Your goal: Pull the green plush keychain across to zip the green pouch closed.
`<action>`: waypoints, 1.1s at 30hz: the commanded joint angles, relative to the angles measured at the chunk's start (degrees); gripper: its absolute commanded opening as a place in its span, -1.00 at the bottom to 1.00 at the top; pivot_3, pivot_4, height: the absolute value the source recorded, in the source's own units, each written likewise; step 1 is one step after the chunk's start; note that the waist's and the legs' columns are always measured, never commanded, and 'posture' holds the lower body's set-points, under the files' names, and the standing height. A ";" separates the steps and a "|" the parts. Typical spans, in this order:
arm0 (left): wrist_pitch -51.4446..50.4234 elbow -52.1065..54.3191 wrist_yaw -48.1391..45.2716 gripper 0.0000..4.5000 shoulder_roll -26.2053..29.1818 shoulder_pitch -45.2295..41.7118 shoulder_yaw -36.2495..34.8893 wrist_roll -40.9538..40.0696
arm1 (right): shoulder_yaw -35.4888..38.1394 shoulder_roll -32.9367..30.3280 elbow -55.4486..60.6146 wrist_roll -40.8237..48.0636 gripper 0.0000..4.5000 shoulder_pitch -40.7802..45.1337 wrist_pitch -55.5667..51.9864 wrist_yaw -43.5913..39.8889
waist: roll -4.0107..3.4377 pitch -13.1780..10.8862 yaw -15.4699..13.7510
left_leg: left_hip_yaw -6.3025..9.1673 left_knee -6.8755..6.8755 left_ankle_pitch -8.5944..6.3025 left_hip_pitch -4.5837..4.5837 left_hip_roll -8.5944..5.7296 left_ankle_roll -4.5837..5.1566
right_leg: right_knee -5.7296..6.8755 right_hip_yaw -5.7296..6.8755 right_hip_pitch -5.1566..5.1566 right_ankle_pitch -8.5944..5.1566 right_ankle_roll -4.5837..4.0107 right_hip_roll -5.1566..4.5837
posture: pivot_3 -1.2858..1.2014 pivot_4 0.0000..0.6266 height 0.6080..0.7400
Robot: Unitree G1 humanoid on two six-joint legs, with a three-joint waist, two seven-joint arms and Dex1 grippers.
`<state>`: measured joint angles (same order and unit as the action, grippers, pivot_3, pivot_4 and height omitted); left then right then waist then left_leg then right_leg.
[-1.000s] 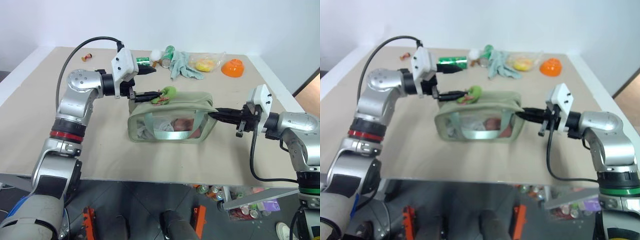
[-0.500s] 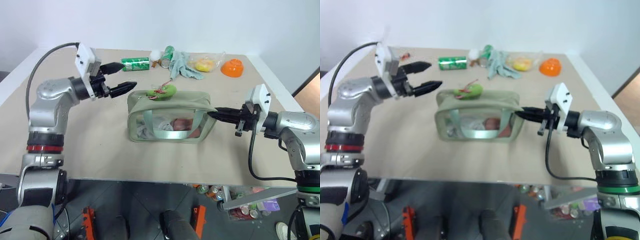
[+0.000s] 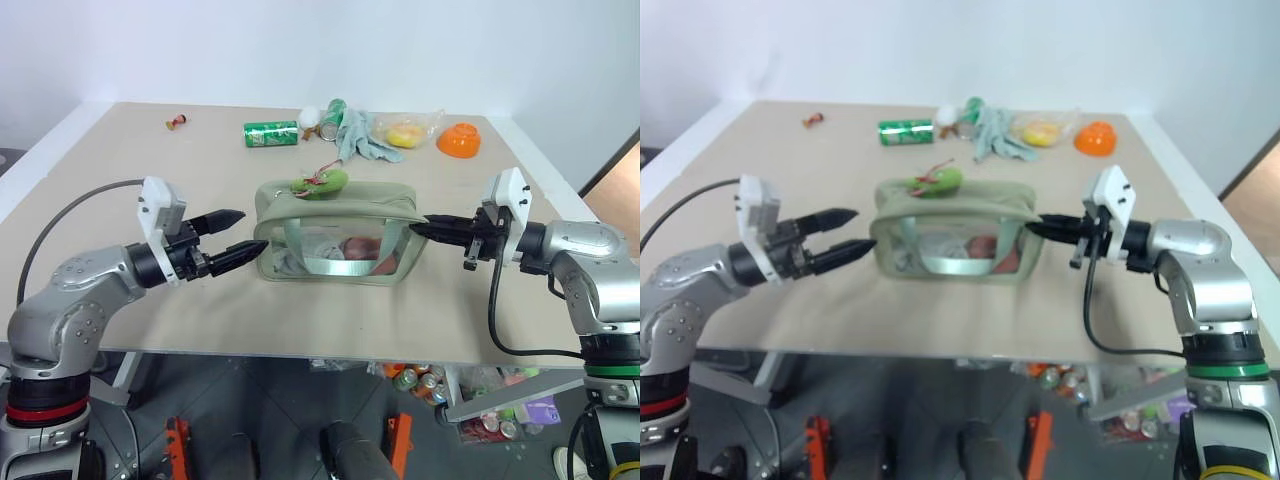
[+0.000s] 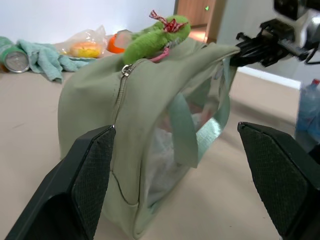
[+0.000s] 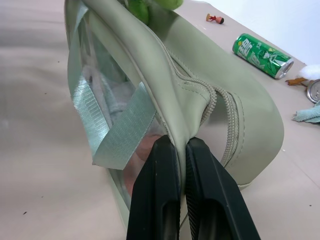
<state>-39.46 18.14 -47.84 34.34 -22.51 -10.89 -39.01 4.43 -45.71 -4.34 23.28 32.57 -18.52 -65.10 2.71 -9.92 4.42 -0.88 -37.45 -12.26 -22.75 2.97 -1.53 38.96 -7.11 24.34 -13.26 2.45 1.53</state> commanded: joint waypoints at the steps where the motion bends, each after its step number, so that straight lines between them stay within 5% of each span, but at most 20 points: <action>1: 4.38 -2.30 0.76 0.80 -0.61 -2.00 2.01 3.50 | 0.73 -0.03 0.55 0.23 -1.00 1.83 1.14 -0.40 | 0.00 0.00 -0.02 | 0.00 0.00 0.00 0.00 0.00 0.00 | 0.00 0.00 0.00 0.00 0.00 0.00 | 0.03 -0.52 1.00; 10: 10.94 -8.37 -0.96 0.80 -2.58 -4.73 5.26 7.56 | 1.76 -0.76 2.20 0.70 -1.00 0.13 0.61 0.03 | 0.00 0.00 0.04 | 0.03 0.15 -0.07 -0.04 0.01 0.01 | -0.01 0.03 0.04 -0.02 0.21 0.01 | 0.03 -0.52 1.00; 14: 12.98 -9.76 -2.06 0.35 -3.20 -5.37 6.71 8.60 | 2.15 -1.12 2.62 0.81 -1.00 -0.50 0.60 0.16 | 0.00 0.00 0.04 | 0.02 0.15 -0.08 -0.05 0.00 0.00 | -0.01 0.01 0.04 -0.03 0.21 0.00 | 0.03 -0.52 1.00; 22: 13.81 -11.04 -2.75 -0.92 -3.92 -6.40 7.35 9.22 | 2.55 -1.33 3.39 1.35 -1.00 -1.05 -0.20 0.39 | 0.00 0.00 0.05 | 0.03 0.14 -0.08 -0.06 0.00 0.00 | -0.01 0.02 0.04 -0.03 0.21 0.00 | 0.03 -0.52 1.00; 28: 13.57 -10.96 -2.11 -0.96 -3.67 -6.30 7.29 9.72 | 3.11 -2.24 4.45 3.88 -1.00 -1.37 -5.76 0.01 | 0.00 0.00 0.04 | 0.03 0.15 -0.08 -0.07 0.00 0.00 | -0.02 0.02 0.05 -0.04 0.22 0.00 | 0.03 -0.52 1.00; 29: 13.55 -10.94 -2.08 -1.00 -3.63 -6.25 7.32 9.78 | 3.08 -2.71 4.84 4.10 -0.69 -1.74 -6.56 -0.30 | 0.00 0.00 0.04 | 0.04 0.15 -0.08 -0.07 0.00 0.00 | -0.02 0.03 0.05 -0.06 0.20 0.00 | 0.03 -0.52 1.00; 33: 13.52 -10.96 -2.24 -1.00 -3.29 -6.06 7.56 10.29 | 4.82 -4.06 4.46 3.53 -0.12 -2.36 -6.06 1.23 | -0.03 -0.02 0.03 | 0.04 0.15 -0.09 -0.08 0.00 0.00 | -0.04 0.03 0.05 -0.10 0.16 0.00 | 0.03 -0.52 1.00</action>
<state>-26.47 6.47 -50.15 30.38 -27.65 -3.10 -29.19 5.59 -48.04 -0.93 26.53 29.65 -25.16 -64.63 2.69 -9.94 4.46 -0.87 -37.29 -12.35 -22.83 2.97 -1.53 38.92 -7.11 24.40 -13.37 2.57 1.51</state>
